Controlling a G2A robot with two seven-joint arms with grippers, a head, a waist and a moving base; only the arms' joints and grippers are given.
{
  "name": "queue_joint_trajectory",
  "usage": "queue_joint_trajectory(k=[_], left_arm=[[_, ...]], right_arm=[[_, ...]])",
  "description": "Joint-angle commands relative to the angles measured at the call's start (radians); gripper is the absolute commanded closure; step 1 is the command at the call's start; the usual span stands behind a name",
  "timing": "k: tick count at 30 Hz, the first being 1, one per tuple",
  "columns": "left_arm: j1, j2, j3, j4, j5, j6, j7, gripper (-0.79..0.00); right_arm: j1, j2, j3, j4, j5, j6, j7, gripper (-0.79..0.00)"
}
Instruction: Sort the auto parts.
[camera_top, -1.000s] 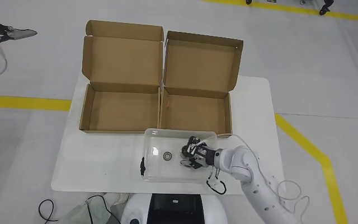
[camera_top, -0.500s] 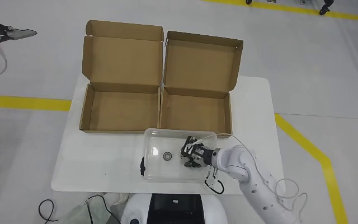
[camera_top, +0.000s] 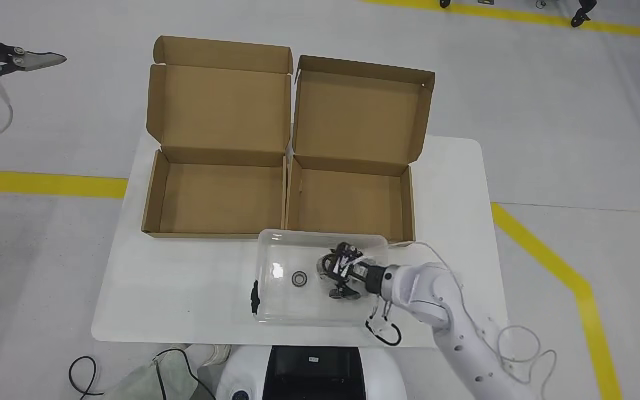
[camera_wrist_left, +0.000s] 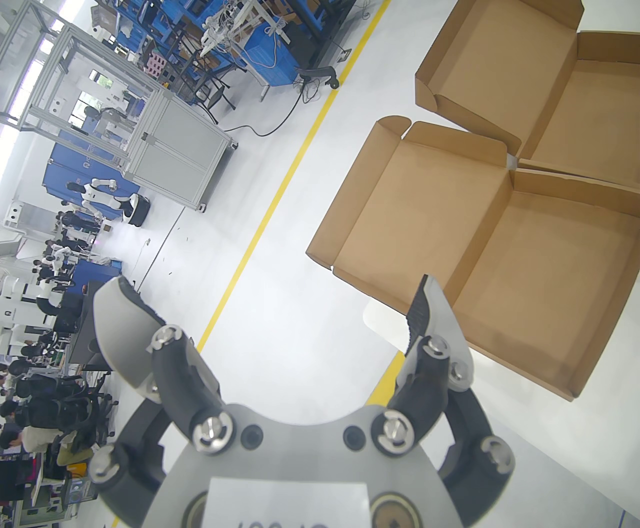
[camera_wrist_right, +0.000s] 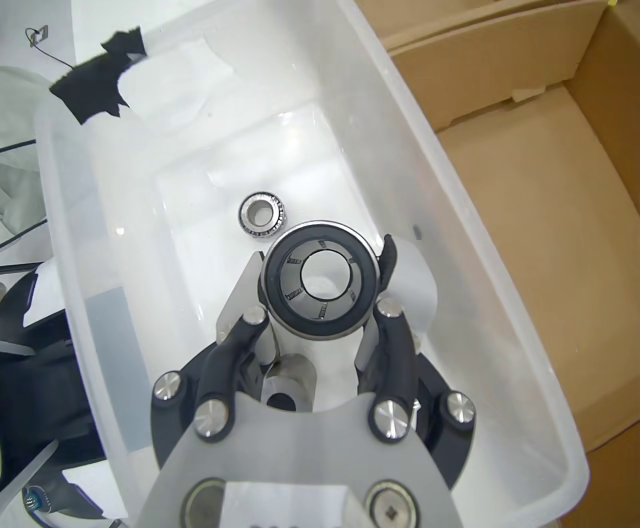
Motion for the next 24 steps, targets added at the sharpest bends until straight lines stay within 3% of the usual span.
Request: queue_joint_trajectory(k=[1,24], left_arm=[[0.000,0.000,0.000,0.000,0.000,0.000,0.000,-0.785],[0.000,0.000,0.000,0.000,0.000,0.000,0.000,-0.785]], right_arm=[[-0.005,0.003,0.006,-0.001,-0.013,-0.003,-0.044,0.000],[0.018,0.025,0.073,0.019,-0.091,-0.141,-0.820,0.000]])
